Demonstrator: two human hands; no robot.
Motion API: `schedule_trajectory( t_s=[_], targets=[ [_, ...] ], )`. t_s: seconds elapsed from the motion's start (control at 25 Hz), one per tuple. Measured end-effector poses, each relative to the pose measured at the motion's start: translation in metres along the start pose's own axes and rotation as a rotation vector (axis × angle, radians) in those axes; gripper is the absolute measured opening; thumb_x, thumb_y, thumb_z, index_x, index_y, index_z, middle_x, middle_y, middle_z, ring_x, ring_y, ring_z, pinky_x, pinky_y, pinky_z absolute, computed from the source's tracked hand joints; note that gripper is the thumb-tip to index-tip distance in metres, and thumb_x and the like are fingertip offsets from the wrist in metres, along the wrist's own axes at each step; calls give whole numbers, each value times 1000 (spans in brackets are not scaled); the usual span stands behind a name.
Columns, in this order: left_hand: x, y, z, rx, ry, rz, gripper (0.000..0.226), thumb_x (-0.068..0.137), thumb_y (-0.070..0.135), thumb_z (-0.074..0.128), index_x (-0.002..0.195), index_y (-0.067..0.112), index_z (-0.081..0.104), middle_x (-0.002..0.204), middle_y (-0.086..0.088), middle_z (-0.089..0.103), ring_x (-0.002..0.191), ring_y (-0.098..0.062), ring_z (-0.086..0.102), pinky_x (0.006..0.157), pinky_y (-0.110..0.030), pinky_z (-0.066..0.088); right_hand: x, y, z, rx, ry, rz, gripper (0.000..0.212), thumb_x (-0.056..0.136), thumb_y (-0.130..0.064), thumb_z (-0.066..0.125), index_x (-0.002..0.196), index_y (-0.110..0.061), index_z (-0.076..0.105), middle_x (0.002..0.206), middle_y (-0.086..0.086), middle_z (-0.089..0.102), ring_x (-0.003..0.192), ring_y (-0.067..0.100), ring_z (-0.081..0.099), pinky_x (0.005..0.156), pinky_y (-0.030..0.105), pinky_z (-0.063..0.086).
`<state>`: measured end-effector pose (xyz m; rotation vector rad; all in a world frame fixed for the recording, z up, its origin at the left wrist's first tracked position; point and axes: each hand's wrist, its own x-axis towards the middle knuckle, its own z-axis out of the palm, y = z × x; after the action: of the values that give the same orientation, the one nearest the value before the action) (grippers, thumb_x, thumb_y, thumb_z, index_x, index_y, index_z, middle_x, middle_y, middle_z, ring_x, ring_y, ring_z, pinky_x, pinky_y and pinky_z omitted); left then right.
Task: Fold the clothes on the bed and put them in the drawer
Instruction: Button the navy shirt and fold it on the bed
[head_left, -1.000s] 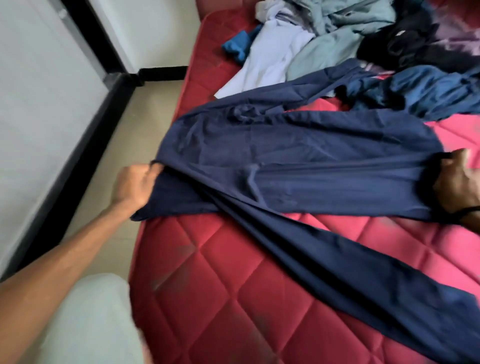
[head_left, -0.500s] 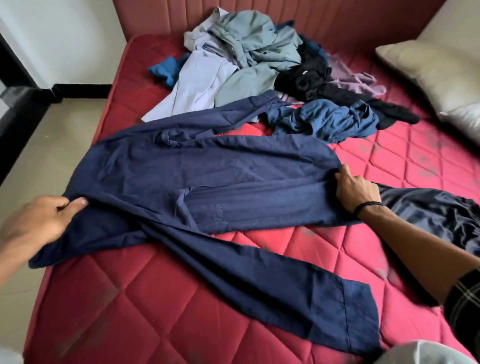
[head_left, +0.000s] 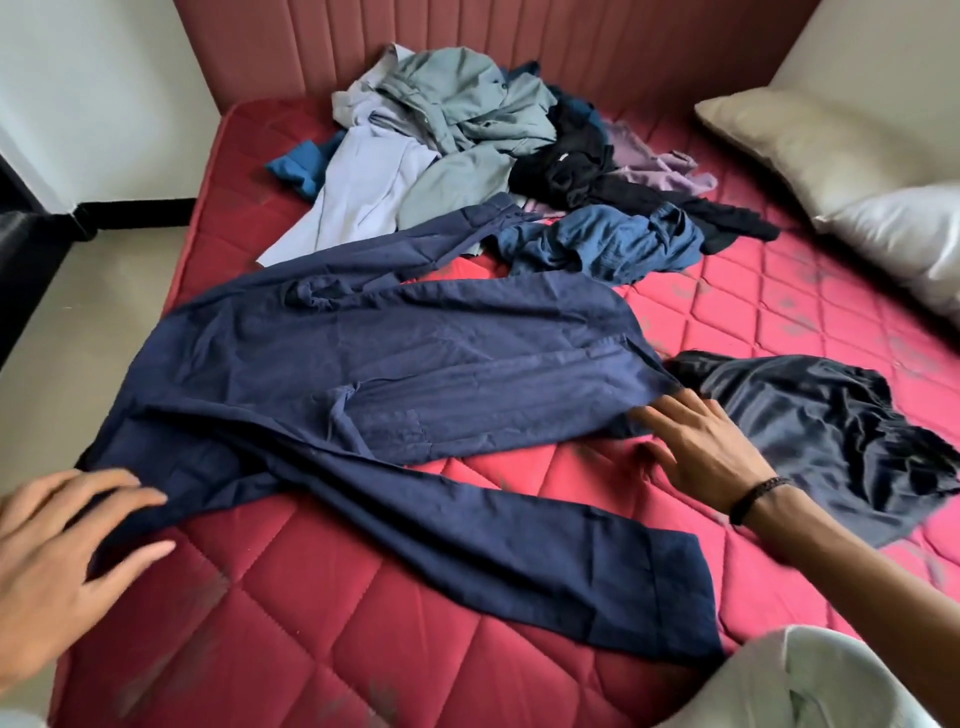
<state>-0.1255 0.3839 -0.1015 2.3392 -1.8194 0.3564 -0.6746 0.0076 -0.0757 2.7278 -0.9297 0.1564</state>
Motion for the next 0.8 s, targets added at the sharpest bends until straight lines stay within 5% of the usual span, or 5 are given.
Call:
schedule_trajectory(
  t_s=[0.16, 0.48, 0.56, 0.68, 0.8],
  targets=[
    [3, -5, -9, 1, 18, 46, 39, 96, 43, 45, 96, 16, 73, 95, 2, 72, 90, -27, 64, 78, -46, 47, 9, 10, 3, -44, 16, 68, 37, 65, 4, 83, 91, -19, 69, 81, 1, 59, 80, 31, 60, 58, 40, 53],
    [-1, 7, -64, 92, -35, 136, 17, 86, 36, 53, 78, 29, 66, 75, 15, 56, 76, -22, 60, 74, -39, 34, -6, 3, -15, -85, -69, 84, 33, 59, 6, 81, 78, -17, 66, 77, 4, 57, 72, 30, 66, 45, 40, 52],
    [-8, 5, -51, 78, -131, 125, 6, 82, 34, 63, 77, 36, 64, 75, 20, 57, 75, -19, 61, 70, -37, 36, 1, -8, -22, -70, -253, 184, 24, 74, -3, 76, 88, -22, 69, 89, 0, 63, 86, 28, 70, 54, 40, 57],
    [8, 5, -44, -76, -177, -60, 42, 68, 6, 88, 83, 42, 72, 85, 21, 70, 76, -19, 66, 66, -38, 52, 33, -29, -42, -162, -359, 280, 28, 94, -16, 49, 111, -28, 68, 116, -3, 68, 113, 25, 67, 82, 38, 57],
    [40, 53, -25, -260, 25, -310, 25, 87, 4, 74, 107, 19, 76, 105, -7, 74, 92, -39, 67, 82, -54, 55, 68, -106, -34, 198, -14, 16, 39, 98, -33, 42, 130, -27, 64, 129, 6, 64, 118, 34, 62, 91, 46, 55]
  ],
)
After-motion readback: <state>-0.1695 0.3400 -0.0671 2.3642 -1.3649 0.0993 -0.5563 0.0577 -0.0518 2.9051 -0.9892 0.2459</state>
